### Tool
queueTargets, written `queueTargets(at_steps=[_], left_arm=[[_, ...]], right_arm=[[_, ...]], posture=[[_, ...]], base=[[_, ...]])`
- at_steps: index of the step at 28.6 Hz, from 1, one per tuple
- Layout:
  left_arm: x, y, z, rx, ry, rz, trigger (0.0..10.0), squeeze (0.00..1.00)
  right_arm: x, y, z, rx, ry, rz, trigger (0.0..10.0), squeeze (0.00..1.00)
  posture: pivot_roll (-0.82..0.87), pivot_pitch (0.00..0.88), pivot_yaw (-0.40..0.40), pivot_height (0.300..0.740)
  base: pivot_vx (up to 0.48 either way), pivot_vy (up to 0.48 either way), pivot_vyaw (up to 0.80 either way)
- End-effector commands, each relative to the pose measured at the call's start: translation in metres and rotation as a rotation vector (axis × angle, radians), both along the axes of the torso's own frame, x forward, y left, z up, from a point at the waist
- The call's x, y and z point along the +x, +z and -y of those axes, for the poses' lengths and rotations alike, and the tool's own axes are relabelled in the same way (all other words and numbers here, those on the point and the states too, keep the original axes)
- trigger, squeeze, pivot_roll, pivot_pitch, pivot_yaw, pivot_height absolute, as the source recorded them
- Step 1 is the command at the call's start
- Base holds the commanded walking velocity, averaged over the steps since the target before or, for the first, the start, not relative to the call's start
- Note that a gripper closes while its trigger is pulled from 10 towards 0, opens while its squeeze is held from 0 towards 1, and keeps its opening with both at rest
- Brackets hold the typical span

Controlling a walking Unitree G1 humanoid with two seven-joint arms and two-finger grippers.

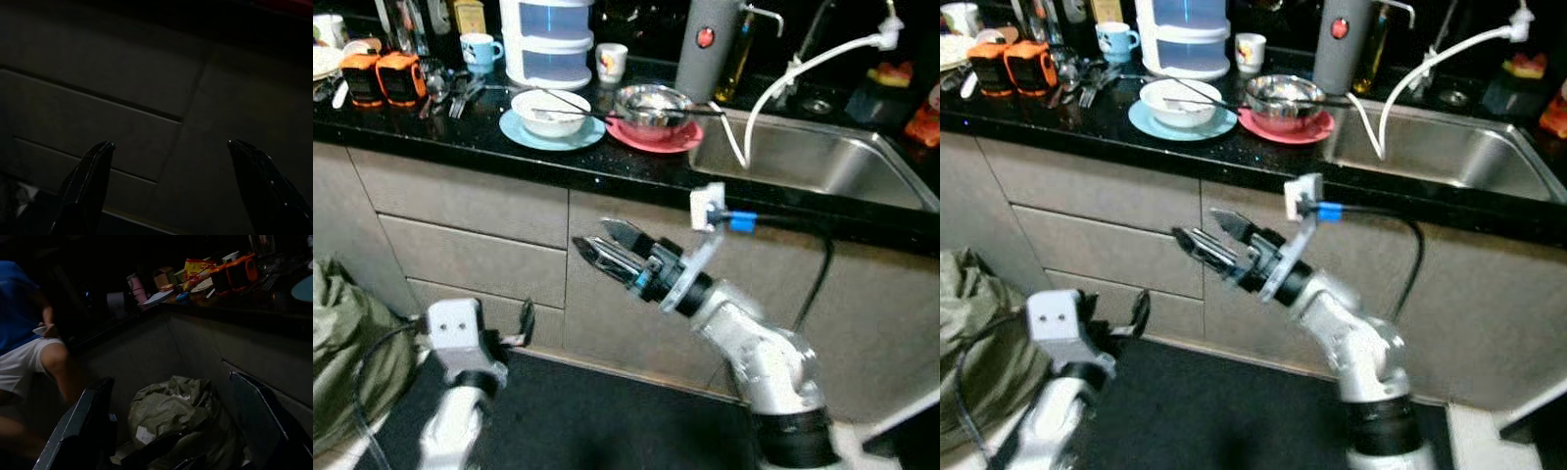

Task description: Kitchen organization

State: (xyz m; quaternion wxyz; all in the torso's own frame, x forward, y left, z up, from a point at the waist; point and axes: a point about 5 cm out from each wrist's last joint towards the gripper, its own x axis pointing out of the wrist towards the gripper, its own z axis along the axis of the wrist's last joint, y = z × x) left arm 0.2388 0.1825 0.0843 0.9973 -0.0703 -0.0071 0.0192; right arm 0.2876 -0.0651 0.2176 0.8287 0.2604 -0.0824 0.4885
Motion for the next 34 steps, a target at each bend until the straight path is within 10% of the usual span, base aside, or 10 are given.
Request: queueTargets(at_steps=[1,21,34], left_arm=[[0.000,-0.002,0.004,-0.011,-0.013,-0.005,10.0,0.00],[-0.001,-0.002,0.003,0.005,-0.018,-0.011,10.0,0.00],[-0.002,-0.002,0.002,0.012,-0.021,-0.016,10.0,0.00]], right_arm=[[0.005,-0.002,0.009,-0.012,-0.054,-0.011,10.0,0.00],[0.022,0.011,0.013,0.018,-0.185,-0.002,10.0,0.00],[0.007,0.077,0.032,0.389,-0.024,0.110,10.0,0.00]], posture=[[0.13,0.000,-0.081,0.740],[0.15,0.000,-0.075,0.740],[0.16,0.000,-0.074,0.740]], base=[[0.319,0.000,0.00],[0.317,0.000,0.00],[0.316,0.000,0.00]])
